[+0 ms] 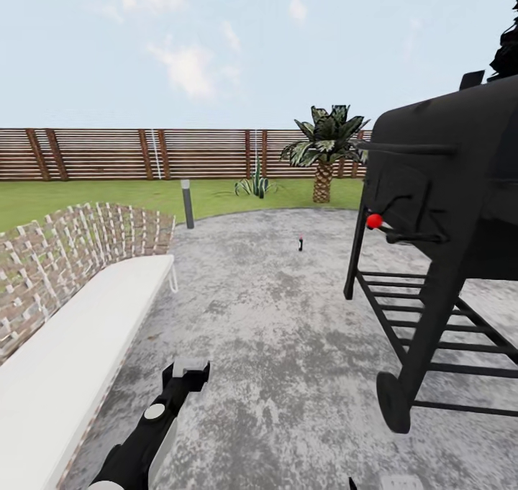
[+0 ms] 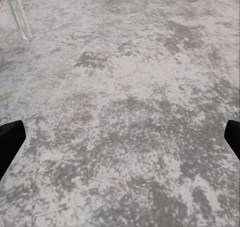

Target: Pick up the pesticide atomizer in the garden and spray insectifuge to fully cover both potted plants in the garden.

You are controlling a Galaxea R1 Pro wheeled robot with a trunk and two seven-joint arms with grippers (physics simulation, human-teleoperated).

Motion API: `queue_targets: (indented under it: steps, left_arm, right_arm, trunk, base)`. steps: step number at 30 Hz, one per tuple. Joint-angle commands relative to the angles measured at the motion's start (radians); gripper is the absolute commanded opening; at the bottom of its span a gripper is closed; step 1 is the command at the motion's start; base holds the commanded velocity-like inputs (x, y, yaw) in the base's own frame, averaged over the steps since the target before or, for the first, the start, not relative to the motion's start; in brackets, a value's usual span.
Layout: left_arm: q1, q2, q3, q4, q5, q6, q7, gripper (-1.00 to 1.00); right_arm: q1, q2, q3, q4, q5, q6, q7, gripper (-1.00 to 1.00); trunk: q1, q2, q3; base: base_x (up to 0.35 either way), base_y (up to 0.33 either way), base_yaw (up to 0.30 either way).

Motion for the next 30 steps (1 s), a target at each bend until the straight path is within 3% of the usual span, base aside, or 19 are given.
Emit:
queue_targets:
  steps: [1, 30]
  left_arm:
    - [-0.001, -0.001, 0.002, 0.001, -0.005, -0.003, 0.0, 1.0]
    - [-0.001, -0.001, 0.002, 0.0, -0.005, -0.003, 0.0, 1.0]
  right_arm:
    - [0.0, 0.0, 0.0, 0.0, 0.0, -0.003, 0.0, 1.0]
    - [0.0, 0.0, 0.0, 0.0, 0.0, -0.003, 0.0, 1.0]
  trunk:
    - [0.0, 0.0, -0.001]
    - [0.0, 0.0, -0.001]
  base:
    - [0.336, 0.0, 0.0]
    - [0.336, 0.009, 0.0]
